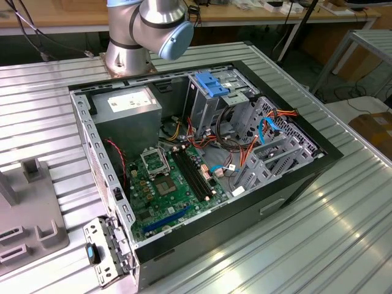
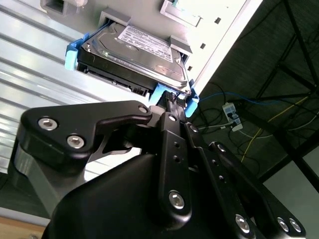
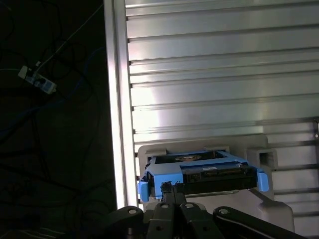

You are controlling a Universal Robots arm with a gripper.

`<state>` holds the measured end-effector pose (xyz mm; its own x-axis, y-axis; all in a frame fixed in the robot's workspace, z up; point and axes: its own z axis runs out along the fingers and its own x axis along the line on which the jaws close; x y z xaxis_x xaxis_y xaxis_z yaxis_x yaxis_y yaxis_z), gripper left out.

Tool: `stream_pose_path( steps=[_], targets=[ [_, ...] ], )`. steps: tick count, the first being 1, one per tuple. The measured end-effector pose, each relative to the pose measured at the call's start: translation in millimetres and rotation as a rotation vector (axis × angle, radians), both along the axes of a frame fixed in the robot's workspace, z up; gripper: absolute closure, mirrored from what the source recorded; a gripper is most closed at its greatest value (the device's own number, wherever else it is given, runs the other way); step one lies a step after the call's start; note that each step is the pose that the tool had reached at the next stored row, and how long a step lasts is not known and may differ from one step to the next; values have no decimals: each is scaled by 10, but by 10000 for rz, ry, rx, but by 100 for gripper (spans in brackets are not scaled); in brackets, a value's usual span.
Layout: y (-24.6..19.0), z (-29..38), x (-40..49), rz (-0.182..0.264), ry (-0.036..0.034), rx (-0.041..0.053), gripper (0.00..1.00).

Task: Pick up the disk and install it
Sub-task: 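Pick up the disk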

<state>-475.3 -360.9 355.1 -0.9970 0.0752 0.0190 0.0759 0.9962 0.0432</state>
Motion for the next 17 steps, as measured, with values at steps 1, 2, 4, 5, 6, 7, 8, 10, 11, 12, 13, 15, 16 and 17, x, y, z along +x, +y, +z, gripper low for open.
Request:
stream_pose_path(
  steps=[1,2,4,5,6,7,8,10,11,12,13,15,16,17],
  targets=[
    [0,0,0,0,0,0,89],
    [0,-1,0,0,-1,0,89],
    [0,0,0,0,0,0,89],
    [0,-1,0,3,-1,0,89],
    [0,-1,0,52,-1,1,89],
    [0,-1,0,227,-1,1,89],
    [0,-1,0,642,-1,0,89],
    [0,-3,0,1197,-1,1,89],
    [0,-3,0,1350,0,1,89],
    [0,-5,0,1955,-1,1,89],
    [0,-8,0,2418,-1,1,89],
    [0,-10,0,2919,0,0,89],
    [0,-12,0,3193,-1,0,89],
    [0,-14,0,3583,-1,1,89]
  ],
)
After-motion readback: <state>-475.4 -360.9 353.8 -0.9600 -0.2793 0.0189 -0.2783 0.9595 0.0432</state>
